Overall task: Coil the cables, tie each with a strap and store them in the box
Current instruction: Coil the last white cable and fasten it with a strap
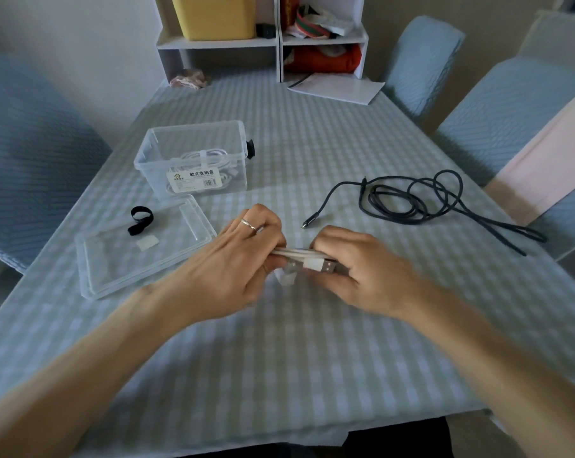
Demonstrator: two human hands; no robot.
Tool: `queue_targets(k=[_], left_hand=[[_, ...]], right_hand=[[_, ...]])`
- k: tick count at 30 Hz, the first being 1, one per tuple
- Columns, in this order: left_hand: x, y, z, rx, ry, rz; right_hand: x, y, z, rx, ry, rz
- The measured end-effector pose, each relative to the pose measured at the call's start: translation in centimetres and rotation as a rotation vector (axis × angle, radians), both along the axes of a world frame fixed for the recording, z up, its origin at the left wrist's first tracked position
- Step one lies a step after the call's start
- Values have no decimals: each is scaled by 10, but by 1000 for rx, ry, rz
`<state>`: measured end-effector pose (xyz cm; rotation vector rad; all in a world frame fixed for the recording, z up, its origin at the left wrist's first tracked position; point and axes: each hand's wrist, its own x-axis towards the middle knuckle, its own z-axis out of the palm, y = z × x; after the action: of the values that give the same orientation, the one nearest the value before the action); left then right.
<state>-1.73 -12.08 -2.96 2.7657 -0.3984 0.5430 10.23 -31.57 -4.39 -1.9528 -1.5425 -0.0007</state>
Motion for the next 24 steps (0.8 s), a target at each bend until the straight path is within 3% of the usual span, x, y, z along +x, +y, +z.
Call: queue_targets(k=[4,7,10,15,17,24], left_hand=[[24,1,19,-395,135,41],[42,-2,22,-885,239,148],[59,0,19,-1336,224,146],[73,-9,24,-1842,181,248],[75,-12,26,-1915,127,336],[85,-13,29,-1854,-78,529]], right_hand=[[19,10,22,-15,297,-63],[28,22,31,-17,485,-82],[33,34,34,25,650,-128],[33,48,28,11,686,-211],[29,51,29,10,708,-232],[25,54,27,4,593,-241]])
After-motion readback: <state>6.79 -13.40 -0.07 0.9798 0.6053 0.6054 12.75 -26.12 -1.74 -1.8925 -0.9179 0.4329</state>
